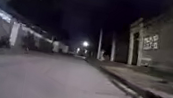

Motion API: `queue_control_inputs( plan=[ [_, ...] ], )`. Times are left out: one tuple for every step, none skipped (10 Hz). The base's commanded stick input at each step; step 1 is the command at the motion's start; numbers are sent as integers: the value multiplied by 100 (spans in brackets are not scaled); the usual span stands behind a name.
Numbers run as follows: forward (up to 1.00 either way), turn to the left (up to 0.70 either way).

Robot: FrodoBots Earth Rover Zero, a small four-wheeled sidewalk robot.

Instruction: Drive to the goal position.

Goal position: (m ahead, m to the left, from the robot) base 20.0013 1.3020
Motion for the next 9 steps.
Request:
queue_control_inputs(
  plan=[
    [70,0],
    [70,0],
    [70,0],
    [70,0],
    [70,0],
    [70,-3],
    [70,-6],
    [70,-9],
    [70,-12]
  ],
)
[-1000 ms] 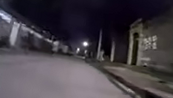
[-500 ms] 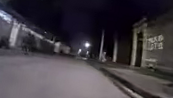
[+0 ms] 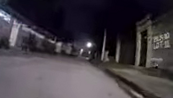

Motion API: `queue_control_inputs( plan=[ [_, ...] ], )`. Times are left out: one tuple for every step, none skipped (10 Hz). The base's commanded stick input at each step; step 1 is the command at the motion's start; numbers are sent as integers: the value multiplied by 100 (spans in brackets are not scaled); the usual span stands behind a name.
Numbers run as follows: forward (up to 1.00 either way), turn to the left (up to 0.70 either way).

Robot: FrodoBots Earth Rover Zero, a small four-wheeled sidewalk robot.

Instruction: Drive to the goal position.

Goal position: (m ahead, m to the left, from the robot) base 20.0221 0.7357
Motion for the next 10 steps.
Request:
queue_control_inputs(
  plan=[
    [70,-33],
    [70,-35],
    [70,-35],
    [70,-35],
    [70,-35],
    [70,-35],
    [70,-23],
    [70,-6],
    [70,-1],
    [70,0]
  ],
)
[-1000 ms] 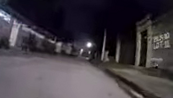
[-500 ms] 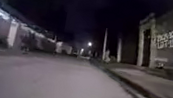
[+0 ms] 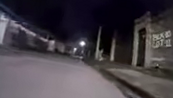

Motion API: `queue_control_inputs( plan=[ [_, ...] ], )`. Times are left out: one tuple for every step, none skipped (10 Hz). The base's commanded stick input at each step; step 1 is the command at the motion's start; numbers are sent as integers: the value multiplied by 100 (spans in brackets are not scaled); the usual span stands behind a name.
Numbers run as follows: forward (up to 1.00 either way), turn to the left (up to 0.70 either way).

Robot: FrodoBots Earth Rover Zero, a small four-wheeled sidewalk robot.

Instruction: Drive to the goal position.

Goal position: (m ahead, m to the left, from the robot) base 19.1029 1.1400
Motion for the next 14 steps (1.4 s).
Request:
queue_control_inputs(
  plan=[
    [70,0],
    [70,0],
    [70,0],
    [70,0],
    [70,0],
    [70,0],
    [70,0],
    [70,0],
    [70,0],
    [70,0],
    [70,0],
    [70,0],
    [70,0],
    [70,0]
  ],
)
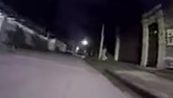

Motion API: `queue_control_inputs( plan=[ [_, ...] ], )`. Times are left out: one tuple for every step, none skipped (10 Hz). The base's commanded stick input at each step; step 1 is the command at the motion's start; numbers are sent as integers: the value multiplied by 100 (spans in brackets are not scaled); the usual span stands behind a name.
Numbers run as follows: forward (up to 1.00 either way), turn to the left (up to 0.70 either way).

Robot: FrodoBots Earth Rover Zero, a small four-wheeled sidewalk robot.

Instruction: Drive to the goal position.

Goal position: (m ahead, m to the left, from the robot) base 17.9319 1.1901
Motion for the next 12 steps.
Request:
queue_control_inputs(
  plan=[
    [70,0],
    [70,0],
    [70,-6],
    [70,-31],
    [70,-35],
    [70,-35],
    [70,-35],
    [70,-35],
    [70,-35],
    [70,-35],
    [70,-9],
    [70,0]
  ],
)
